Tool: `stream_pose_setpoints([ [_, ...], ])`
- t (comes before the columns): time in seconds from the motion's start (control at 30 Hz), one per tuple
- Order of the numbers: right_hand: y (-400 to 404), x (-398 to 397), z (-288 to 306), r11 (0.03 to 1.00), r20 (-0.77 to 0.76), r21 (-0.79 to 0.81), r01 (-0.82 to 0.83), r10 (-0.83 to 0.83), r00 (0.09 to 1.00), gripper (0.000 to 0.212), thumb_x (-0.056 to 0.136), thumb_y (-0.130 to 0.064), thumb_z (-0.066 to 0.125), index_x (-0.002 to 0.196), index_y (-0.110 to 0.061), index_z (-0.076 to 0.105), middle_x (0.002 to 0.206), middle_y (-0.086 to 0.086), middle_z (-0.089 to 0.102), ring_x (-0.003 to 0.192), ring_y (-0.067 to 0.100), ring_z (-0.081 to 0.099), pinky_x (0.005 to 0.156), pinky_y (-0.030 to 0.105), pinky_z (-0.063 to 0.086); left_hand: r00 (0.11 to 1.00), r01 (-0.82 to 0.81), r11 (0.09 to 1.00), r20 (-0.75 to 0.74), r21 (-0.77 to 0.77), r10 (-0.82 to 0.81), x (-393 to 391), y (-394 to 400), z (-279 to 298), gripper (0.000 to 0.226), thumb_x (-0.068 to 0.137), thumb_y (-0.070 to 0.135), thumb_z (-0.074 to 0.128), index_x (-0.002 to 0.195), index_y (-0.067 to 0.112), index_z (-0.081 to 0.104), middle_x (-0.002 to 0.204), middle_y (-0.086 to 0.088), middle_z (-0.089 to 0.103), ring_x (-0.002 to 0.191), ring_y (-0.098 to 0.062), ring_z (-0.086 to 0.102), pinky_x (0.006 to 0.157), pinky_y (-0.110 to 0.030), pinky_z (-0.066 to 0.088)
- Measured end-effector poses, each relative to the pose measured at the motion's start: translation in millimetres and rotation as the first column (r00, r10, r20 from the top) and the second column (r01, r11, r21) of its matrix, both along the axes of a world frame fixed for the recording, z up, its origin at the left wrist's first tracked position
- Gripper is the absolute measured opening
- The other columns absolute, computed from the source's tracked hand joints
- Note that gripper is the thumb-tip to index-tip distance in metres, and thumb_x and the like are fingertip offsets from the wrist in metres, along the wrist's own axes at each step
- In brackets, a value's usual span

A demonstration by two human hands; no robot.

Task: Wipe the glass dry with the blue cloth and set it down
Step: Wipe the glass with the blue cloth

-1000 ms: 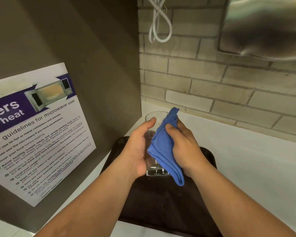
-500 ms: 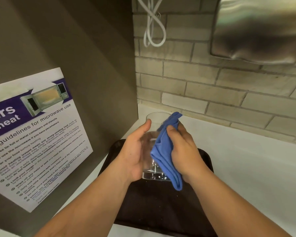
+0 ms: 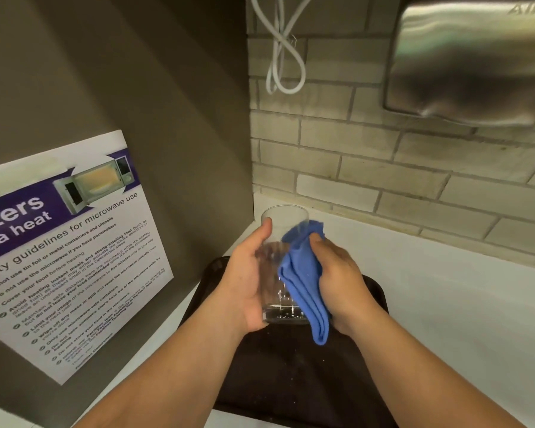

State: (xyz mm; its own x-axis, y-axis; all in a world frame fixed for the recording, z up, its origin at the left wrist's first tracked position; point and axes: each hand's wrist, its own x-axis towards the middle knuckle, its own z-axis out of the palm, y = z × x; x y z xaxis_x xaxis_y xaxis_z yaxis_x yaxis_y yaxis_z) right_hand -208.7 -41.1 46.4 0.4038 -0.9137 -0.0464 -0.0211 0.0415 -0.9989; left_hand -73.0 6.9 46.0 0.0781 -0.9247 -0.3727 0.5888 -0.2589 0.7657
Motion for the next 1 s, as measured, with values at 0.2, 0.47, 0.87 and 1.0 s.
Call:
stream_pose_setpoints([
  [0.2, 46.3, 0.2, -22.3, 0.921, -0.337, -0.332, -0.203, 0.085, 0.938, 0.062, 0.104, -0.043, 0.038, 0.159, -0.025, 0.015, 0.150, -0.005, 0.045, 0.133, -0.001, 0.048, 0.112, 0.018, 0.038, 0.993, -0.097, 0.995, 0.064, -0.004, 0.097, 6.7, -5.4, -7.6, 0.069, 0.081, 0.069, 0.071, 0.109, 0.007, 0.078, 0.098, -0.017, 0.080, 0.085, -0.032, 0.078, 0.075, -0.040, 0.063],
  [0.47, 5.4, 10.0, 0.2, 0.965, -0.048, -0.260, 0.028, -0.042, 0.998, 0.022, 0.105, -0.044, 0.039, 0.104, -0.034, 0.058, 0.093, -0.007, 0.072, 0.084, 0.000, 0.070, 0.071, 0.015, 0.052, 0.983, 0.064, 0.993, 0.175, -0.101, -0.046, 7.4, -1.7, 2.3, 0.085, 0.074, 0.084, 0.060, 0.127, 0.020, 0.079, 0.120, -0.010, 0.083, 0.110, -0.028, 0.079, 0.090, -0.042, 0.060],
  [0.87, 7.9, 3.7, 2.4, 0.960, -0.131, -0.242, -0.138, 0.108, 0.985, 0.044, 0.100, -0.037, 0.054, 0.142, -0.035, 0.039, 0.116, -0.014, 0.068, 0.102, -0.002, 0.069, 0.076, 0.013, 0.053, 0.998, 0.031, 0.998, 0.061, -0.054, -0.028, -4.0, -3.1, 0.5, 0.058, 0.075, 0.060, 0.072, 0.109, 0.016, 0.087, 0.107, -0.013, 0.086, 0.096, -0.027, 0.083, 0.077, -0.036, 0.066],
  [1.0, 9.5, 0.3, 0.6, 0.934, -0.187, -0.338, -0.118, 0.056, 0.981, 0.053, 0.091, -0.040, 0.064, 0.140, -0.033, 0.045, 0.115, -0.014, 0.070, 0.101, -0.002, 0.070, 0.081, 0.016, 0.057, 0.998, 0.056, 0.997, -0.012, -0.045, -0.057, -2.5, -0.8, 3.2, 0.063, 0.072, 0.059, 0.076, 0.111, 0.011, 0.086, 0.103, -0.015, 0.085, 0.092, -0.028, 0.082, 0.076, -0.037, 0.065],
])
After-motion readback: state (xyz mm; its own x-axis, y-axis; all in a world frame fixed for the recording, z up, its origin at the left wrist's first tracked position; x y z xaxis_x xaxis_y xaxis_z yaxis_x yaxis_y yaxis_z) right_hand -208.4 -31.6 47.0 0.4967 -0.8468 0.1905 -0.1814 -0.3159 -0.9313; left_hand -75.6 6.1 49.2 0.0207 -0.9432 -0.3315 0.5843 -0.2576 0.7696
